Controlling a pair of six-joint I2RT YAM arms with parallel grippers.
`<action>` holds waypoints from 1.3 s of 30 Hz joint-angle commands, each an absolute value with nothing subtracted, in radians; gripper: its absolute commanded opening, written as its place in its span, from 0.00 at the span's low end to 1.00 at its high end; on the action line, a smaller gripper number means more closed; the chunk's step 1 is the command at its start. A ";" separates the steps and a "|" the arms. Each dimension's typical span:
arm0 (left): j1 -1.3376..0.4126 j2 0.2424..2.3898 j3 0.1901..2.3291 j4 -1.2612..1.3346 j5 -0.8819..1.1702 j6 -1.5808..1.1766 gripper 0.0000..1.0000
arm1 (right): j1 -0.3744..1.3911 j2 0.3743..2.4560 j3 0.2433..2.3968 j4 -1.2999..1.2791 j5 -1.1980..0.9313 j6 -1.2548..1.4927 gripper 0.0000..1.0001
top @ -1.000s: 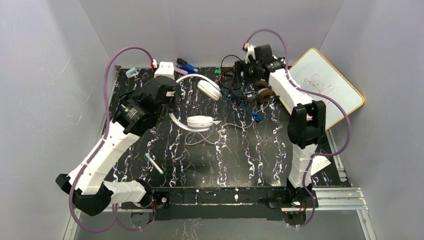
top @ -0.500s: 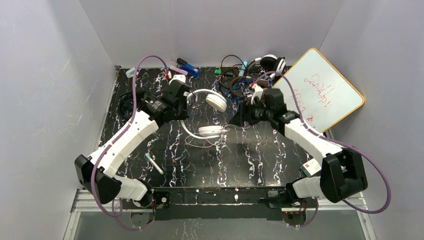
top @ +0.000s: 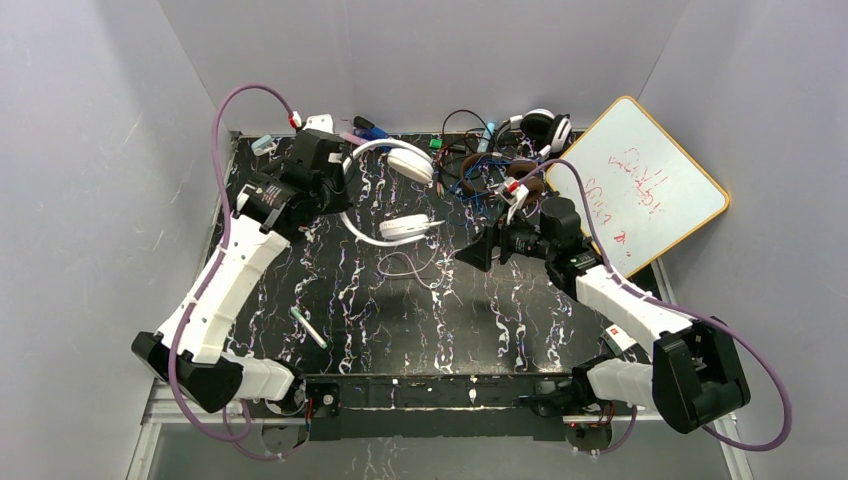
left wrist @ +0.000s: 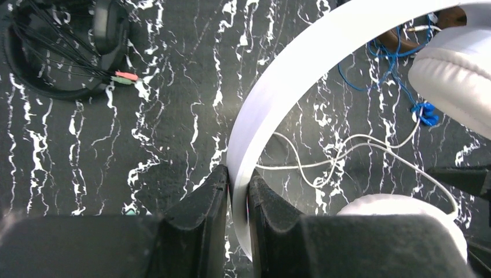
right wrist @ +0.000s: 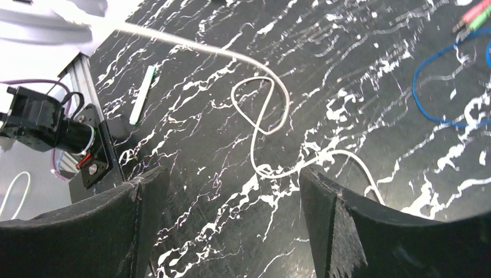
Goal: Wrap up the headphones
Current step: Place the headphones at the center of the board.
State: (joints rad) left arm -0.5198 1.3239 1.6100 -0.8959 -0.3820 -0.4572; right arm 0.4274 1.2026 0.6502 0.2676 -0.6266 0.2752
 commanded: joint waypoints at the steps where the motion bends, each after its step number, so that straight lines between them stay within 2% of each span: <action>1: -0.510 1.301 1.663 -0.904 -0.285 -0.489 0.14 | 0.452 1.211 0.641 0.443 -0.696 0.198 0.91; 7: -0.505 1.361 1.933 -1.002 -0.339 -0.465 0.14 | 0.498 1.303 0.596 0.602 -0.629 0.257 0.92; 14: -0.505 1.315 1.966 -0.948 -0.393 -0.521 0.14 | 0.597 1.429 0.605 0.768 -0.592 0.253 0.92; 22: -0.505 1.292 2.015 -0.916 -0.418 -0.550 0.14 | 0.615 1.516 0.612 0.950 -0.488 0.305 0.90; 26: -0.505 1.287 2.050 -0.921 -0.442 -0.553 0.14 | 0.615 1.550 0.634 0.975 -0.470 0.341 0.82; 30: -0.505 1.277 2.071 -0.919 -0.472 -0.549 0.14 | 0.615 1.572 0.630 1.032 -0.481 0.373 0.81; 33: -0.505 1.270 2.078 -0.917 -0.487 -0.550 0.14 | 0.614 1.580 0.636 1.059 -0.489 0.398 0.66; 39: -0.505 1.242 2.083 -0.886 -0.507 -0.560 0.14 | 0.615 1.613 0.662 1.095 -0.533 0.426 0.65</action>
State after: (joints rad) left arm -0.5114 1.2957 2.0422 -0.9668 -0.4664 -0.5251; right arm 0.6155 1.5883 0.6182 0.9897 -0.5049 0.3977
